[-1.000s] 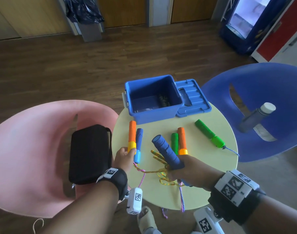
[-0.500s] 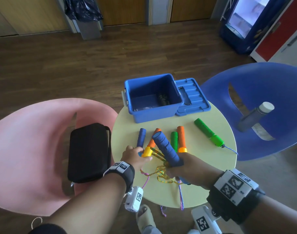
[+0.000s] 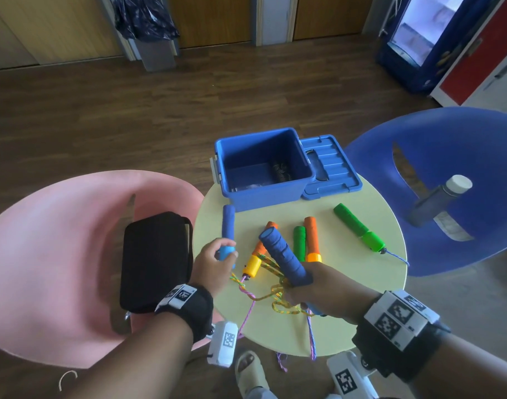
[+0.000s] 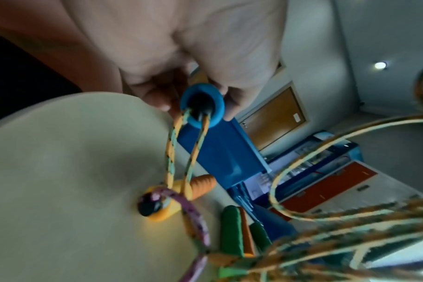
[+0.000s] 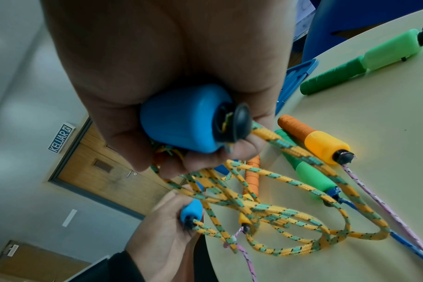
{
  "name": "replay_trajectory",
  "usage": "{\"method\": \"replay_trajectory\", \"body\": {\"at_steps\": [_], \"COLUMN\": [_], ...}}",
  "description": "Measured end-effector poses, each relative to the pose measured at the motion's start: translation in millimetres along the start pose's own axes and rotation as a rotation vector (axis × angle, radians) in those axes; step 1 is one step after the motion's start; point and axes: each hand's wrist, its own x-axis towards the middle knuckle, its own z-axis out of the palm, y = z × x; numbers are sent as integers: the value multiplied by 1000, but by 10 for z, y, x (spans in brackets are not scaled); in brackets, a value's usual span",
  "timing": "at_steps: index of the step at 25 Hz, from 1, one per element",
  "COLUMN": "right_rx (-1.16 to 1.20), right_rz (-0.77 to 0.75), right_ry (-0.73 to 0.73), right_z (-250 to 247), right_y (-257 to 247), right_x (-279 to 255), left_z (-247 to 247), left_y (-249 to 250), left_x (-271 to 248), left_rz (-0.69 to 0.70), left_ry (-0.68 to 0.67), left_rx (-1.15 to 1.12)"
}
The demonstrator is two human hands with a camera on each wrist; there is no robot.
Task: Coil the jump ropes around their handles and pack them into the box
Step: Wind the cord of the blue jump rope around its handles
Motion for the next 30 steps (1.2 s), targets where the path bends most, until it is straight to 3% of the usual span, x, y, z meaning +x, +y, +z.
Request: {"method": "replay_trajectory", "body": {"at_steps": [2, 5, 9, 14, 19, 24, 28, 30], "right_rx": [9, 3, 3, 69, 98, 98, 74, 69], "right_rz": [-4, -11, -13, -19, -34, -38, -21, -29], "right_ry": [-15, -35, -34, -26, -19, -18, -3, -6], "right_z": [17, 42, 61, 37, 17, 9, -30, -52], "right_y": [-12, -27, -22, 3, 25, 41, 59, 47], "right_x": [8, 11, 17, -13, -14, 22, 65, 84], "left_z": [25, 194, 382, 433, 425, 335, 255, 226], "left_y": [126, 213, 218, 273, 215, 192, 215, 293], "left_x": [-82, -18, 111, 134, 139, 192, 122, 16], "left_rz": [65, 137, 249, 221, 141, 24, 74, 100], "left_ry": [-167, -412, -440, -348, -419, -359, -193, -275], "left_rx": [-72, 160, 627, 673, 741, 587, 233, 45]}}
